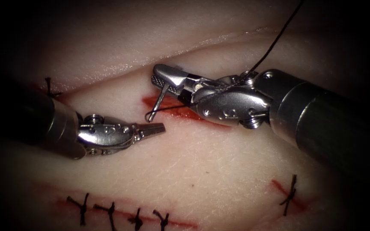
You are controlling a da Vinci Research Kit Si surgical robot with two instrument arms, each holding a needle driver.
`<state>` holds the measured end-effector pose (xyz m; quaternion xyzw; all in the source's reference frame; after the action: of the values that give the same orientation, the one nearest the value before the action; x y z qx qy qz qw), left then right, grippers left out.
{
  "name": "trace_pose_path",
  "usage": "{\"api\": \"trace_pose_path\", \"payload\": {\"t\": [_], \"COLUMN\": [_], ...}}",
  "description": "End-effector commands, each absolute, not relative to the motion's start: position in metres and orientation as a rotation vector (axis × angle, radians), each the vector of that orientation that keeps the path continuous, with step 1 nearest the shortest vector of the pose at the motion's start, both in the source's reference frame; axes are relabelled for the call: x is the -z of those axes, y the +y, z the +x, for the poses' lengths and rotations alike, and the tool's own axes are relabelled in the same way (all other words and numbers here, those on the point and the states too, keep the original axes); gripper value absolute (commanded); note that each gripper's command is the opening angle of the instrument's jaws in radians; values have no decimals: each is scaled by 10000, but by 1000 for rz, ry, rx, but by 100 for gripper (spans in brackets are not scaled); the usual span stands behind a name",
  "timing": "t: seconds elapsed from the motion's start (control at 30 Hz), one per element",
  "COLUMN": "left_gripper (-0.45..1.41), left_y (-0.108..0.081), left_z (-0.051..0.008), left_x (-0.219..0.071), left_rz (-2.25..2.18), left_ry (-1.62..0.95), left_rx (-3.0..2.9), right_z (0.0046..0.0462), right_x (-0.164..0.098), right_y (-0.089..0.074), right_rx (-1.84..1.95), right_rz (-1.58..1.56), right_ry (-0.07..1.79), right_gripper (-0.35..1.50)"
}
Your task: Wound Closure
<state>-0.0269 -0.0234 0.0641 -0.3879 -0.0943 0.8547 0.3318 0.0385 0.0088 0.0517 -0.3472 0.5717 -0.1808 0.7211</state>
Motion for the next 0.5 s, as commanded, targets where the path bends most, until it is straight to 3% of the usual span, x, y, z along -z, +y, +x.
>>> {"api": "trace_pose_path", "payload": {"t": [0.03, 0.5], "left_gripper": [-45, -45], "left_y": [-242, -244], "left_z": [-269, -269], "left_x": [-647, -648], "left_rz": [-1011, -1009], "left_ry": [-250, -249], "left_rx": [-2235, -2237], "right_z": [393, 388], "right_x": [-520, -513], "right_y": [89, 118], "right_rx": [403, 192], "right_rz": [-771, -683], "right_ry": [1265, 1324], "right_gripper": [-35, -35]}}
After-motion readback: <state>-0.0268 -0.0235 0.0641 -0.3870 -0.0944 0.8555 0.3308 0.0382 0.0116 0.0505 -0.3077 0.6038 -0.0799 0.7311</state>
